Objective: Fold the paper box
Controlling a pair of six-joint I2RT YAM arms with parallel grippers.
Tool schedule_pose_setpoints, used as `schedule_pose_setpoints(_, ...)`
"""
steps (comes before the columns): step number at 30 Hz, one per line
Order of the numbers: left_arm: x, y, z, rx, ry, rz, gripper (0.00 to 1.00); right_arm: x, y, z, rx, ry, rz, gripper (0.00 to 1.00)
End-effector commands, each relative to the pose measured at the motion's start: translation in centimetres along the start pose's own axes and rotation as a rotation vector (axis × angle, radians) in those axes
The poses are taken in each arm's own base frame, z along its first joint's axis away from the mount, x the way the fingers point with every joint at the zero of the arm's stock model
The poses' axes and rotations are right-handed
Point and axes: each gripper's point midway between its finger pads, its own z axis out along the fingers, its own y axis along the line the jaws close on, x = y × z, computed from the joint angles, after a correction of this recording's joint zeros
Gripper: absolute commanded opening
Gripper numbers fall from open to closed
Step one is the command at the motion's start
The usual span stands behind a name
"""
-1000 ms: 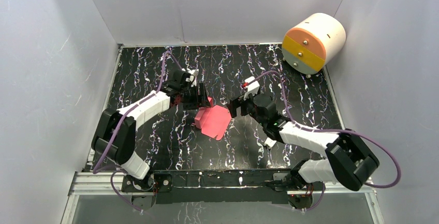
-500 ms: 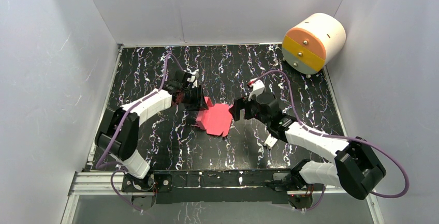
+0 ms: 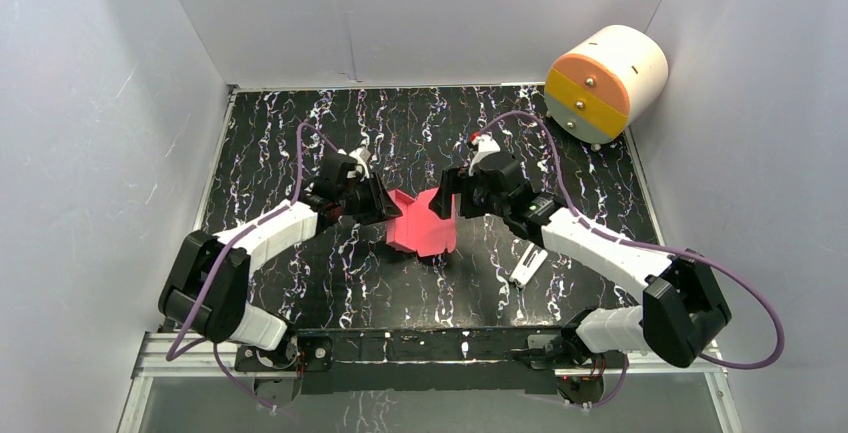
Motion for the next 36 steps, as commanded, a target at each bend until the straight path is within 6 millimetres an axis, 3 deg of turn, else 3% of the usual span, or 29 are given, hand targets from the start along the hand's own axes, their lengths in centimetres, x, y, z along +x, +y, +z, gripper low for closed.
schedule_pose_setpoints(1, -0.4, -2.2, -1.1, 0.109, -0.057, -0.027, 0.3, -0.6, 0.4, 0.2, 0.025, 0.048, 0.032, 0.93)
schedule_pose_setpoints(7, -0.5, -2.7, -1.5, 0.163, -0.108, -0.077, 0.29, 0.7, -1.8, 0.9, 0.137, 0.107, 0.036, 0.89)
schedule_pose_setpoints(10, -0.3, -2.8, -1.3, 0.19, -0.117, -0.111, 0.29, 1.3, -1.7, 1.2, 0.12, 0.123, 0.033, 0.84)
schedule_pose_setpoints(15, -0.1, -2.8, -1.0, 0.222, -0.125, -0.154, 0.3, 1.4, 1.0, 1.7, -0.023, 0.171, 0.022, 0.59)
schedule_pose_setpoints(21, 0.1, -2.4, -0.9, 0.227, -0.143, -0.162, 0.32, 0.9, 1.1, 1.9, -0.026, 0.203, -0.054, 0.24)
schedule_pose_setpoints(27, -0.1, -1.7, -1.2, 0.184, -0.164, -0.138, 0.51, -0.3, 0.7, 1.7, -0.005, 0.207, -0.184, 0.02)
schedule_pose_setpoints(31, -0.8, -1.1, -2.6, 0.107, -0.203, -0.081, 0.62, -1.5, 0.4, 1.6, 0.001, 0.233, -0.327, 0.0)
schedule_pose_setpoints(36, -2.0, 0.9, -6.5, -0.077, -0.286, 0.028, 0.68, -3.3, 0.6, 1.7, -0.024, 0.248, -0.514, 0.0)
